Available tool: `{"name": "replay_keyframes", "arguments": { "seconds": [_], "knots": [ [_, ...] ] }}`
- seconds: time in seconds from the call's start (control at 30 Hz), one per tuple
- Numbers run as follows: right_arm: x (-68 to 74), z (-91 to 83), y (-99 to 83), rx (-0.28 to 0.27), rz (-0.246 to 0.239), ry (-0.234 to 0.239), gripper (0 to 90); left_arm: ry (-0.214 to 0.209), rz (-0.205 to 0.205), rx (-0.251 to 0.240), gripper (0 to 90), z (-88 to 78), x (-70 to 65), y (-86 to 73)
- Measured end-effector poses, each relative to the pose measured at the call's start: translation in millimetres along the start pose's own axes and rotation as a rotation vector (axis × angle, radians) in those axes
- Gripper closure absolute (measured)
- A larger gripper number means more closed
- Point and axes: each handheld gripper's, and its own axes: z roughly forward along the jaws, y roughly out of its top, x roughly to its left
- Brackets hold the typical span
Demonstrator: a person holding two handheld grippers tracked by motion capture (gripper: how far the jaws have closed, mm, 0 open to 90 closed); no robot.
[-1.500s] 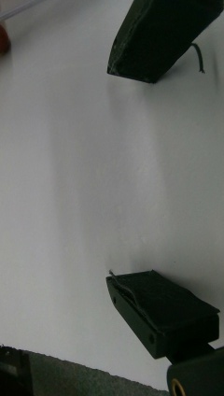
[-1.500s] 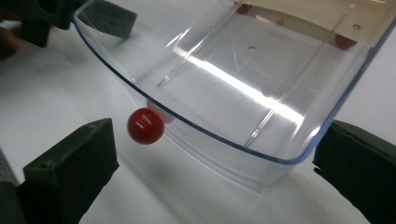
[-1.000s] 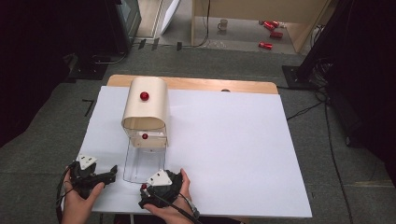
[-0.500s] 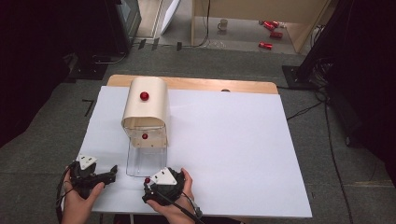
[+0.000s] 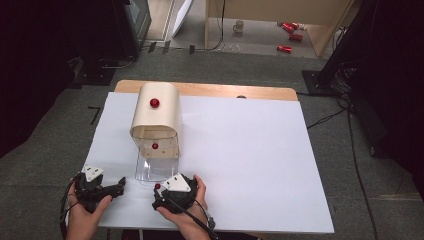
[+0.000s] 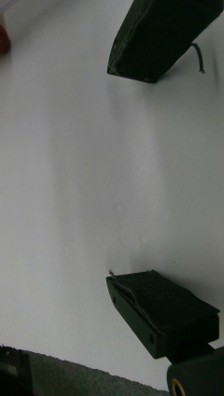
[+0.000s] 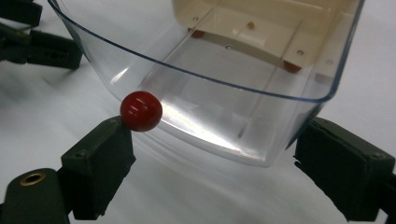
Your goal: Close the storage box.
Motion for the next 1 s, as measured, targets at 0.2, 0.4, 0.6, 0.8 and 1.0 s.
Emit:
{"name": "replay_keyframes", "arguments": {
  "seconds": [0.2, 0.4, 0.6, 0.8, 1.0],
  "knots": [
    [-5.2, 7.4, 10.6, -0.003, 0.025, -0.007, 12.9, 0.000, 0.000, 0.000, 2.3, 0.0, 0.0, 0.0],
    [-9.7, 13.6, 15.5, 0.002, 0.045, -0.007, 13.3, 0.000, -0.001, 0.000, 2.4, 0.0, 0.0, 0.0],
    [-17.3, 22.3, 22.1, 0.018, 0.082, 0.009, 13.0, 0.000, 0.000, 0.000, 2.3, 0.0, 0.0, 0.0],
    [-24.7, 30.8, 30.2, 0.029, 0.071, 0.006, 9.8, 0.000, -0.001, 0.000, 2.3, 0.0, 0.0, 0.0],
    [-28.9, 35.9, 33.3, 0.028, 0.064, -0.002, 7.2, 0.000, -0.001, 0.000, 2.4, -0.1, 0.0, 0.0]
  ]
}}
